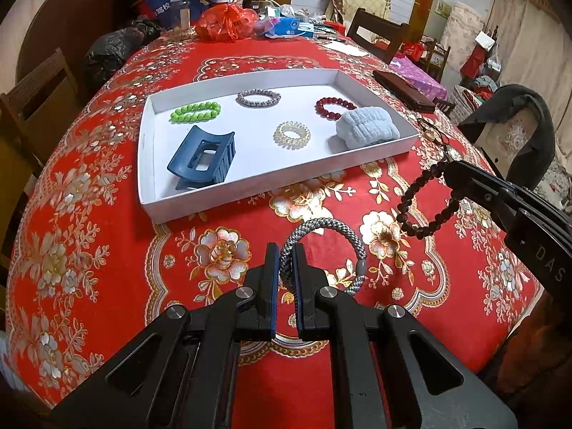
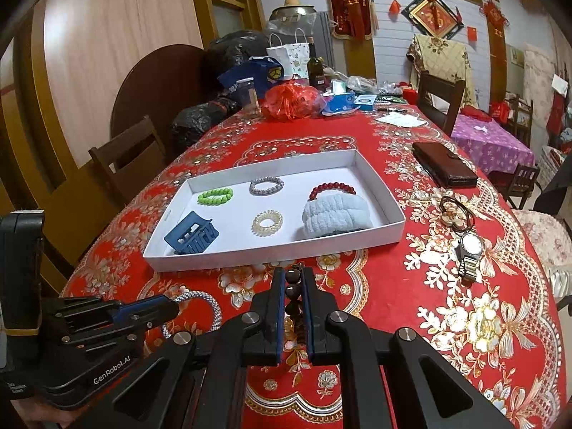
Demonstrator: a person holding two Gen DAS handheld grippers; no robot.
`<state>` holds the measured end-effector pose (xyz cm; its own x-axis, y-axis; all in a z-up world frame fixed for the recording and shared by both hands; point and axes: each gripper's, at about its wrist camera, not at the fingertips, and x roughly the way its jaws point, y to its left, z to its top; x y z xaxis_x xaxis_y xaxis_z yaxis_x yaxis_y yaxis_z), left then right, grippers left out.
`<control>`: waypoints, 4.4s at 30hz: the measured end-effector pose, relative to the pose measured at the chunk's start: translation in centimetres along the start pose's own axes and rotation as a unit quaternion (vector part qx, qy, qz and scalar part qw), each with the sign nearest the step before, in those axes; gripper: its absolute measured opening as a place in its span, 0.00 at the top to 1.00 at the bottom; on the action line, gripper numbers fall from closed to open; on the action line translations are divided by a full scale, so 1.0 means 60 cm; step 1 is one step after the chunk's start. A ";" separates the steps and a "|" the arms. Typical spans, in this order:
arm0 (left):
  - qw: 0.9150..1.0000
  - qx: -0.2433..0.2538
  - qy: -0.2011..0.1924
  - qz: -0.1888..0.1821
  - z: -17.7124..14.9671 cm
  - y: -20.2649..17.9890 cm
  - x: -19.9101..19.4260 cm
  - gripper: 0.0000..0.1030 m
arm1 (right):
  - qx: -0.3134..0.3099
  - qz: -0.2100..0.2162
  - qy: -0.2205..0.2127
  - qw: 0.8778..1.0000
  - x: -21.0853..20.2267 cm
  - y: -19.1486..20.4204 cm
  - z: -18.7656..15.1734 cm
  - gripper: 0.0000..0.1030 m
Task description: Organize jewelry
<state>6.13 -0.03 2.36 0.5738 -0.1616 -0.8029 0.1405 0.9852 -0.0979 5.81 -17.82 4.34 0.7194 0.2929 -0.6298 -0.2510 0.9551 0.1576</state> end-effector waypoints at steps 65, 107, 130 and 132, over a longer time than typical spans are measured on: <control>0.997 -0.049 0.036 0.041 0.238 0.106 0.200 0.94 | 0.040 0.083 0.059 0.994 0.248 -0.031 0.249 0.92; 0.993 -0.023 -0.086 0.073 0.189 0.093 -0.006 0.17 | 0.031 0.000 0.072 0.997 0.087 -0.090 0.144 0.23; 0.994 -0.037 -0.066 0.076 0.061 0.035 -0.129 0.03 | 0.000 -0.007 0.047 0.999 0.032 -0.009 0.073 0.16; 0.993 -0.039 -0.068 0.087 0.059 0.034 -0.139 0.03 | 0.004 -0.009 0.042 0.999 0.030 -0.013 0.074 0.16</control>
<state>4.51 3.15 10.95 0.6876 0.0109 -0.7260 -0.0311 0.9994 -0.0144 10.15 -17.82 6.44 0.6660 0.2718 -0.6947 -0.2330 0.9605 0.1523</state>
